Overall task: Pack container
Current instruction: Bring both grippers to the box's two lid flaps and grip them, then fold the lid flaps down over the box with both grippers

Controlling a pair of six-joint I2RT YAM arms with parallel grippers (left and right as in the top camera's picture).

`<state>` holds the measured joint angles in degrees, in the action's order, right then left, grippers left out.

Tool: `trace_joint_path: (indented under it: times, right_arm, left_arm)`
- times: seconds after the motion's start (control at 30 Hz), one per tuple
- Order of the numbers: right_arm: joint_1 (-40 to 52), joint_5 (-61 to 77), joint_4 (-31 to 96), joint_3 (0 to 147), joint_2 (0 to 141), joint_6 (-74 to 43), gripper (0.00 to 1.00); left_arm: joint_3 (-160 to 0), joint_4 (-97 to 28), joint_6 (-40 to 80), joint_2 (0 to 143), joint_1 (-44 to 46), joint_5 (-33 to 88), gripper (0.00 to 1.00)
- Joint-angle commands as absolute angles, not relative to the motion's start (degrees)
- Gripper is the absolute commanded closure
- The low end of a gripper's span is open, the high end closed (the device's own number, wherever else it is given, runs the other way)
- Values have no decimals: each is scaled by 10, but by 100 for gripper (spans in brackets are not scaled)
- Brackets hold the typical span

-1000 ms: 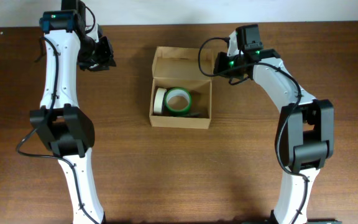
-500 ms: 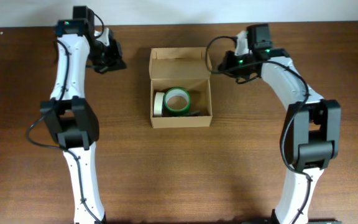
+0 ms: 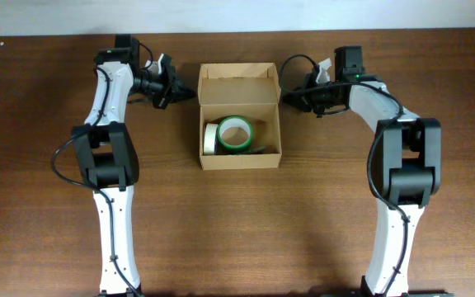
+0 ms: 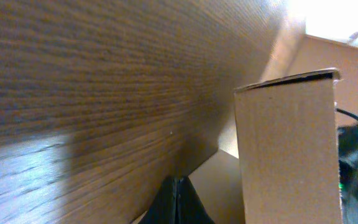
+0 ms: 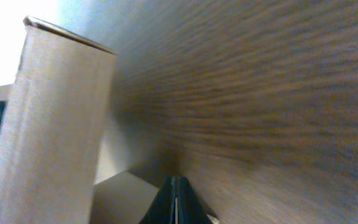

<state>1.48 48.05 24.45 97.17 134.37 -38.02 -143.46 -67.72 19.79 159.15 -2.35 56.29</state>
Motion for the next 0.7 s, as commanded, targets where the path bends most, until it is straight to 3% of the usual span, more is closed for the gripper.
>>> trace_joint_path:
  times: [0.0,0.37,0.67]
  right_arm:
    - [18,564,218,967,1354,-420,96]
    - [18,612,139,967,1354,-420,96]
    - [19,640,92,967,1354,-420,96]
  left_arm:
    - [-1436,-671,215,1608,-20,611,98]
    - [-1437,-537,301,1608,-14,745,99]
    - [-1439,-478,330,1608,-14,768,98]
